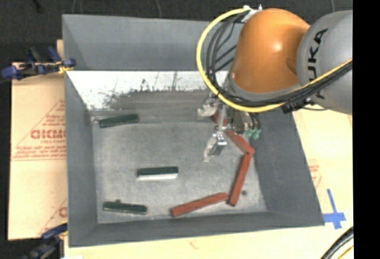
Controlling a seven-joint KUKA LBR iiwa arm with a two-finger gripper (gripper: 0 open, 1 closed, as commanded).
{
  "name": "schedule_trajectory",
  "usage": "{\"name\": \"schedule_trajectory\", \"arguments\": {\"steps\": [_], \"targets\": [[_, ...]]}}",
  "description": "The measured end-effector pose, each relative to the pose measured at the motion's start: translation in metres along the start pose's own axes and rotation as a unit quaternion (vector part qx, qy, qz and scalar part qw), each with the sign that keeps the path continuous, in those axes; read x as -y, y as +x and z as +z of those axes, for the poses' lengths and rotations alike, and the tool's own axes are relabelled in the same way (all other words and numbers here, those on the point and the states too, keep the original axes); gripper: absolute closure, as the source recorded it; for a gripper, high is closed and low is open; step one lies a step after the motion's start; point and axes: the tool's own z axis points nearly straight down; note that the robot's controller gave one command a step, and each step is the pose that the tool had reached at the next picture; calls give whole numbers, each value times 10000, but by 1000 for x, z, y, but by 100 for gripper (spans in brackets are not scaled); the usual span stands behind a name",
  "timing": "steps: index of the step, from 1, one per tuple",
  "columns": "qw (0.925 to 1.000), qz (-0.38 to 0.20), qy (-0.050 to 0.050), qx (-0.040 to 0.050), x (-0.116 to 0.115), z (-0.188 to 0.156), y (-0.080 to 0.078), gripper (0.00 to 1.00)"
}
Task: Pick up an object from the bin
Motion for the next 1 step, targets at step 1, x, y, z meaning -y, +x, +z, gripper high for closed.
{"name": "schedule_trajectory", "arguments": {"steps": [1], "targets": [[10000,1,0,0,0,0,0,0]]}}
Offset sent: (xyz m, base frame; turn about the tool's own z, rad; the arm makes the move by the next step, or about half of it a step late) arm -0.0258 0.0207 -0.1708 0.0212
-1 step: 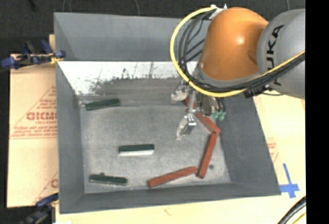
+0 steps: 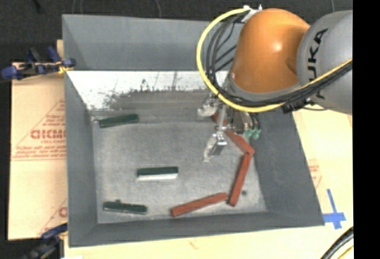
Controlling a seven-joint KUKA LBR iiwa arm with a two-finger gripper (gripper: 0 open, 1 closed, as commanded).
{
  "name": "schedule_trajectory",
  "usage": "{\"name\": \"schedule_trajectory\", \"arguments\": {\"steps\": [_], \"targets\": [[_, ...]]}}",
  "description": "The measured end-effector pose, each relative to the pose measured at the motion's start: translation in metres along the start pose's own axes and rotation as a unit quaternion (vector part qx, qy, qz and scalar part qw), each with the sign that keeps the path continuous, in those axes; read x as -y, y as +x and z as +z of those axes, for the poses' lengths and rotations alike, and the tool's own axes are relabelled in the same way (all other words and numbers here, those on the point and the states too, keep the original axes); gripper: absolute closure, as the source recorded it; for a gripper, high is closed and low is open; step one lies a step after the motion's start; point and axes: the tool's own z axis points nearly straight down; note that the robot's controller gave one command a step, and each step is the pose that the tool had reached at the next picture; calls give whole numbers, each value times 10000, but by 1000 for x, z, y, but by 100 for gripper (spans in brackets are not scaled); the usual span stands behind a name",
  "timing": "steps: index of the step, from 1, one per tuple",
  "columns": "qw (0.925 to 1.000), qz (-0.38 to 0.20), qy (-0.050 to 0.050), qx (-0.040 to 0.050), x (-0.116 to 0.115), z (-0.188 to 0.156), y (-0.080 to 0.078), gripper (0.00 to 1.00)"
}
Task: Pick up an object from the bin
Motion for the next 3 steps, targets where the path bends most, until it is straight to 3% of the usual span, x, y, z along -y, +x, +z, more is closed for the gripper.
{"name": "schedule_trajectory", "arguments": {"steps": [1,2,3], "targets": [[10000,13,1,40,-5,42,5,0],[9999,-135,5,21,-16,103,3,0],[9975,-706,16,-68,-91,162,13,100]]}}
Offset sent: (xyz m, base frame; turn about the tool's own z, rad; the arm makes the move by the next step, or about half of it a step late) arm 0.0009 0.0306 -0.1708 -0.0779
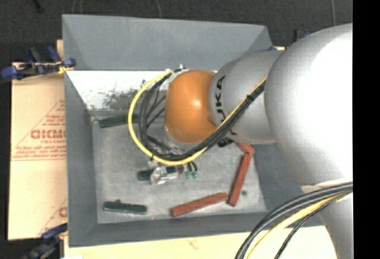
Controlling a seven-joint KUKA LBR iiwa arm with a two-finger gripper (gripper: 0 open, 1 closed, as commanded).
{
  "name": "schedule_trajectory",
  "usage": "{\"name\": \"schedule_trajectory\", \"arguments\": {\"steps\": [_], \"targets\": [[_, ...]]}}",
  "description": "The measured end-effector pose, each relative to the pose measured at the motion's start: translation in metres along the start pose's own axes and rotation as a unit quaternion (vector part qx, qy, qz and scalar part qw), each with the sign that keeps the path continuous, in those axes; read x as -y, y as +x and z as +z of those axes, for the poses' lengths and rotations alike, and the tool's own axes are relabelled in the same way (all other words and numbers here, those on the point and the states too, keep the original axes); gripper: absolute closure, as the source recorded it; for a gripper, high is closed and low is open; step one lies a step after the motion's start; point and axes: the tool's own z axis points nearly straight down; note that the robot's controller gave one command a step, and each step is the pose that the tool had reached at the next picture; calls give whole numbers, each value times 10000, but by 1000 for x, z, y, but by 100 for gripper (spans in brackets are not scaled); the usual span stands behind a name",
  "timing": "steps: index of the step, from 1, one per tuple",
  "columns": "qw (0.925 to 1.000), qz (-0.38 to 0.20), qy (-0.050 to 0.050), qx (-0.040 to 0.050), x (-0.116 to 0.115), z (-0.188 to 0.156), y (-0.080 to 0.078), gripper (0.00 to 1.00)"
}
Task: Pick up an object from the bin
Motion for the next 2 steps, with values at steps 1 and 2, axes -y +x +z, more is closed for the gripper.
{"name": "schedule_trajectory", "arguments": {"steps": [1,2], "targets": [[10000,3,-1,2,0,0,0,100],[10000,-49,-7,72,1,-131,-11,100]]}}
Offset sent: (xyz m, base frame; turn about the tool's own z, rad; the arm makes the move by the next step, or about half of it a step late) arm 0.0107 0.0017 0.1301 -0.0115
